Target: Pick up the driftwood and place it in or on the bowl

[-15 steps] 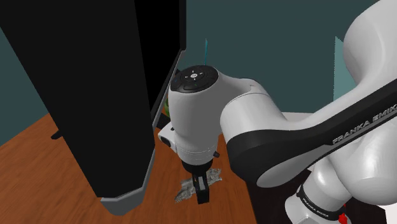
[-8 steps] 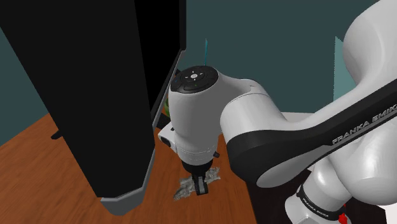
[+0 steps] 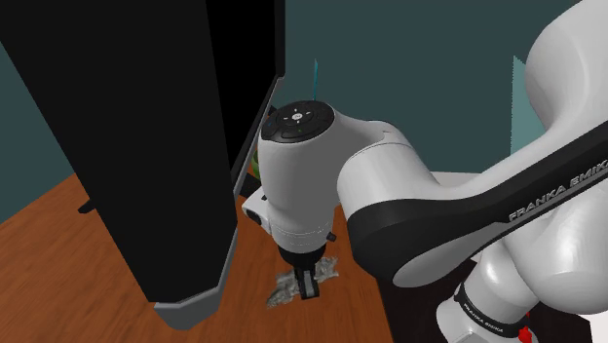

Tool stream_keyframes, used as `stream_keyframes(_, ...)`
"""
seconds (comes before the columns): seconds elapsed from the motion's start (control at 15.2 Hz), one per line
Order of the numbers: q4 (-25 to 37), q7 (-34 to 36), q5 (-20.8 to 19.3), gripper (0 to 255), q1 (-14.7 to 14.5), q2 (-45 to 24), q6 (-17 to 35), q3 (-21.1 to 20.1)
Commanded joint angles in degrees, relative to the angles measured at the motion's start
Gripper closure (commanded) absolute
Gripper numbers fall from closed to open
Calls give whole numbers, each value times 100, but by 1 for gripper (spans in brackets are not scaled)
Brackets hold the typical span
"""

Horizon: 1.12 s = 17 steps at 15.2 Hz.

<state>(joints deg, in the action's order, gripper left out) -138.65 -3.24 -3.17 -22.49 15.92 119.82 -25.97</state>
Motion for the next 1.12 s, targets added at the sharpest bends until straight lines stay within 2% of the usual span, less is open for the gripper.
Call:
stream_keyframes(0.0,-579,-1475,390,0,-245,646,562,404)
stream_keyframes(0.07,-1077,-2986,755,0,-619,1172,1033,999)
stream_keyframes(0.13,-1180,-3290,767,0,-816,1265,1130,1256)
stream_keyframes(0.59,-1430,-3222,691,0,-794,793,1847,1214)
stream_keyframes(1.06,-1430,-3222,691,0,-794,793,1847,1214)
